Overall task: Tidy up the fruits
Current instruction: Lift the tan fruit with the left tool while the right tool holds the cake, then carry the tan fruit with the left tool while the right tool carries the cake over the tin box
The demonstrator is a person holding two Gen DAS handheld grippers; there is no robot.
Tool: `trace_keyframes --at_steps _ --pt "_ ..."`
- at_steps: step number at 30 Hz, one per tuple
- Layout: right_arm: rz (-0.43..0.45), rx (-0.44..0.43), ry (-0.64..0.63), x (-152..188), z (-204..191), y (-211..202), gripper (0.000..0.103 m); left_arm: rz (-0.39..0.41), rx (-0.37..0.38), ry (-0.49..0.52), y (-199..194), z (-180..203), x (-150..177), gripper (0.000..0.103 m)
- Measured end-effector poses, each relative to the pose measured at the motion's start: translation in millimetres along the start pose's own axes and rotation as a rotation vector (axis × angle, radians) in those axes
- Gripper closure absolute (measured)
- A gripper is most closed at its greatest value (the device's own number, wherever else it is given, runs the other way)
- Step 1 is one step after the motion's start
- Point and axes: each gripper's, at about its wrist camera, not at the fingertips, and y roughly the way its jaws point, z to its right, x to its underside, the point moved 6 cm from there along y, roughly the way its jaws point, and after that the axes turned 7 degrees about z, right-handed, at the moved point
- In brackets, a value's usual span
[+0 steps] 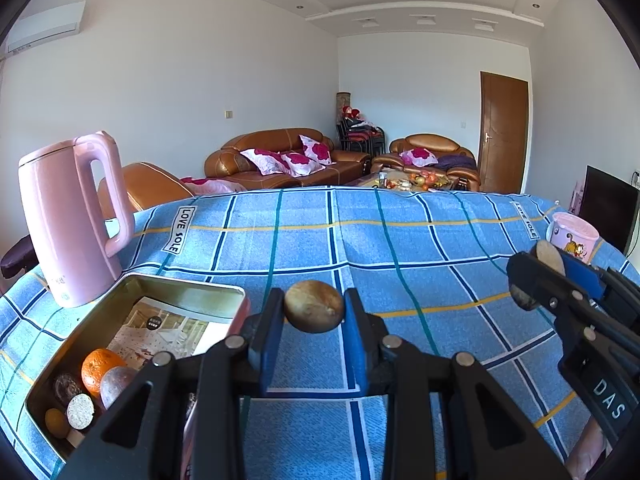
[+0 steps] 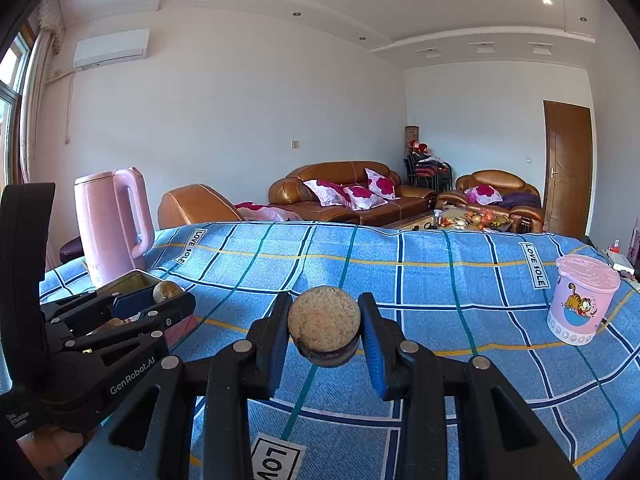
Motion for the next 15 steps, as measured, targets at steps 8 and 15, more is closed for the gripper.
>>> trace_keyframes --at_steps 8,15 --pt "0.026 0.001 -0.019 -1 -3 -6 0.067 0.027 -0.01 0.008 -6 0 -2 0.071" --pt "0.046 0.002 -0.022 -1 -1 -12 0.067 0.059 -0.023 0.022 -14 0 -3 0.071"
